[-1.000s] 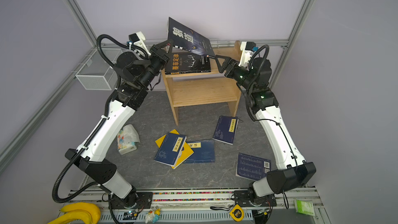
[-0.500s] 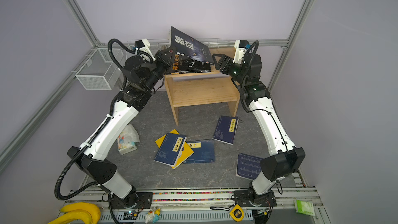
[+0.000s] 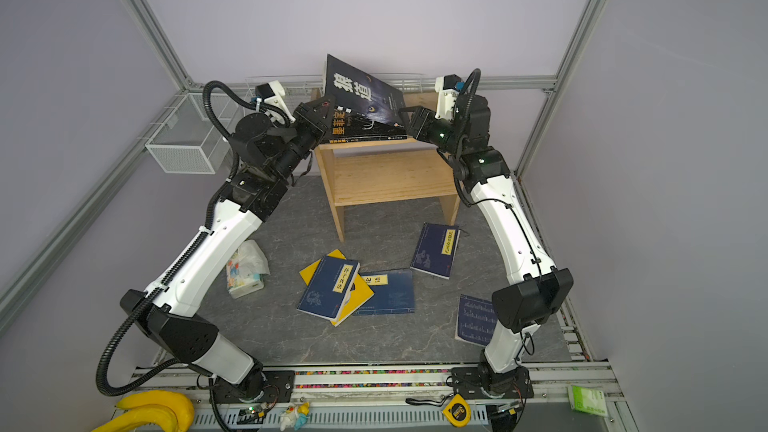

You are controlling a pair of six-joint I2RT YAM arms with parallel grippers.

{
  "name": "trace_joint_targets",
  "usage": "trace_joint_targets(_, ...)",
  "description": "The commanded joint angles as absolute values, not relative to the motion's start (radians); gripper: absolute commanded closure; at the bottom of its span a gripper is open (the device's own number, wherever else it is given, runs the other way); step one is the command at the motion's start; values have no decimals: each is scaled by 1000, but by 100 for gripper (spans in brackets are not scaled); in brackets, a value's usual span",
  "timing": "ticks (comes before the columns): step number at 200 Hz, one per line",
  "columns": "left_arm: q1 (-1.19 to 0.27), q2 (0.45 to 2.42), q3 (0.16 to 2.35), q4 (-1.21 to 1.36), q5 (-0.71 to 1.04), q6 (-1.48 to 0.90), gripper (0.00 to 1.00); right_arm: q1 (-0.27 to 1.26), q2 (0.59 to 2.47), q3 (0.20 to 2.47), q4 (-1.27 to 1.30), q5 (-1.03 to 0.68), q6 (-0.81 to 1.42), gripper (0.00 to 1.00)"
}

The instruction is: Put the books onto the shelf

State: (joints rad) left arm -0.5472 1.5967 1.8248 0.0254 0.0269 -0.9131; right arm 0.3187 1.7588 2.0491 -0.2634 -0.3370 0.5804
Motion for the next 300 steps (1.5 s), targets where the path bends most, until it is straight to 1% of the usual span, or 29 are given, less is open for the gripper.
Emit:
trace_joint_targets(1,-534,1570,1834,83,47,-950,100,329,1776,2082,-335,-322,542,46)
trace_joint_targets(53,-514,1569,1807,95,99,-1000,100,334,1782,2097,-342,-323,536,45)
trace_joint_targets(92,-514,1531,1766,78,89,-964,100,340,1785,2100,-360,-312,524,46)
trace_joint_targets(137,-512,1492,1715,85,69,-957,100,347,1793,2098,-377,-301,520,51)
trace_joint_targets(159,-511,1489,1713,83,73,-958,100,348,1792,2095,-380,-300,517,49)
trace_joint_targets(236,-511,1507,1701,92,92,-976,100,359,1798,2100,-406,-272,494,50)
trace_joint_targets(300,-512,1509,1668,92,103,-990,100,382,1809,2109,-452,-203,439,49)
